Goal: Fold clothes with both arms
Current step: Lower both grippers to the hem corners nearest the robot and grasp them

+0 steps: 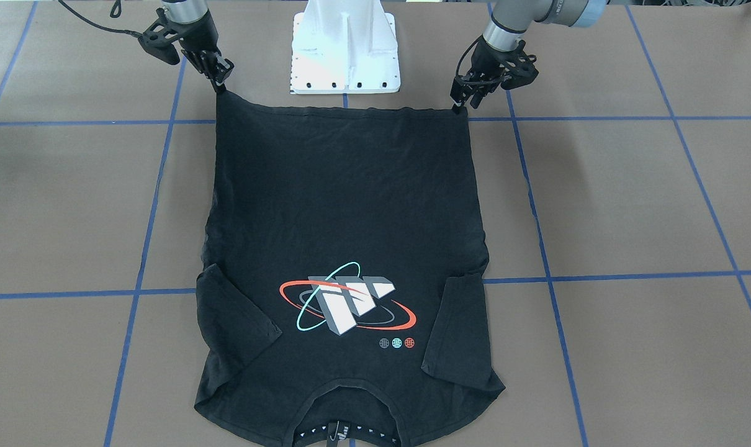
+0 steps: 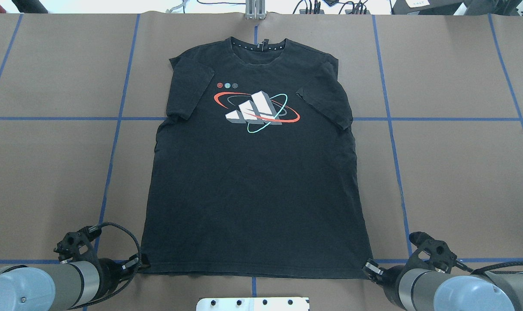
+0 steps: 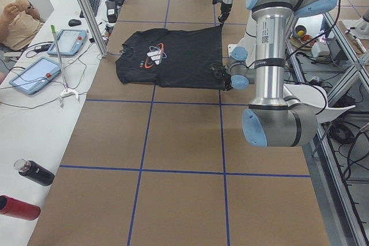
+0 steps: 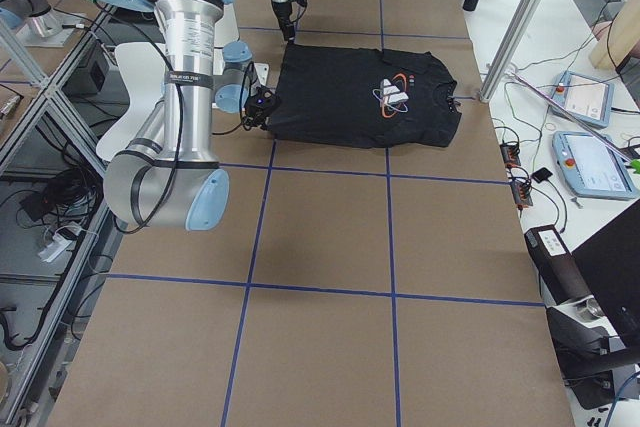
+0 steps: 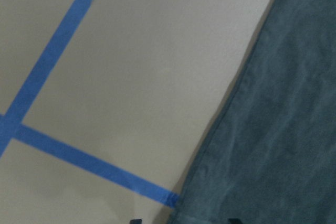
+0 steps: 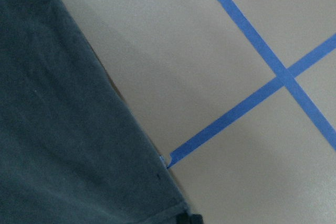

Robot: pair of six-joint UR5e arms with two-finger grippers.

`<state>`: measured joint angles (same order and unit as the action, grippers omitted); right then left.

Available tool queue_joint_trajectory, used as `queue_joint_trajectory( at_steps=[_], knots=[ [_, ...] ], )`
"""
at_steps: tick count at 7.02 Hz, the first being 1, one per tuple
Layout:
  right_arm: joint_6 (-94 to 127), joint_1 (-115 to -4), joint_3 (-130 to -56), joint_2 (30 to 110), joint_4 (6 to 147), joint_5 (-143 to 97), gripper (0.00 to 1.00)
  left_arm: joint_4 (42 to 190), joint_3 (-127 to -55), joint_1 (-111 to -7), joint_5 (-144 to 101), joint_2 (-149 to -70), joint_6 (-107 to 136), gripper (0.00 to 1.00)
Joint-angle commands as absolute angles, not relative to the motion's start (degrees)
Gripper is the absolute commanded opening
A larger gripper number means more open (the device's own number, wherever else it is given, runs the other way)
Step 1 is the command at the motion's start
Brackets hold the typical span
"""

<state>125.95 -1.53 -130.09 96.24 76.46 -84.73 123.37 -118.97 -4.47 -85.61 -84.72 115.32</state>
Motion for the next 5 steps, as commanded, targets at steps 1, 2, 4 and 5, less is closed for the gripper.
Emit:
queue_joint_trajectory(
  at_steps=[1,2,4,5],
  knots=[
    [125.95,-1.58,-130.08,96.24,76.46,-84.73,0.0,123.22,-118.74,-4.13,-85.61,-84.73,115.93,0.55],
    [125.95,-1.58,-130.08,96.41,76.46,-84.73,0.0,123.22,-118.65,-4.13,-85.61,-84.73,115.93,0.5],
    [125.95,-1.58,-130.08,96.5,76.38,-84.73,0.0,123.22,-118.65,-4.13,-85.61,-84.73,115.93,0.46],
    [125.86,-1.58,-130.08,96.59,76.46,-84.73,0.0,123.22,-118.65,-4.22,-85.61,-84.55,115.93,0.28]
  ],
)
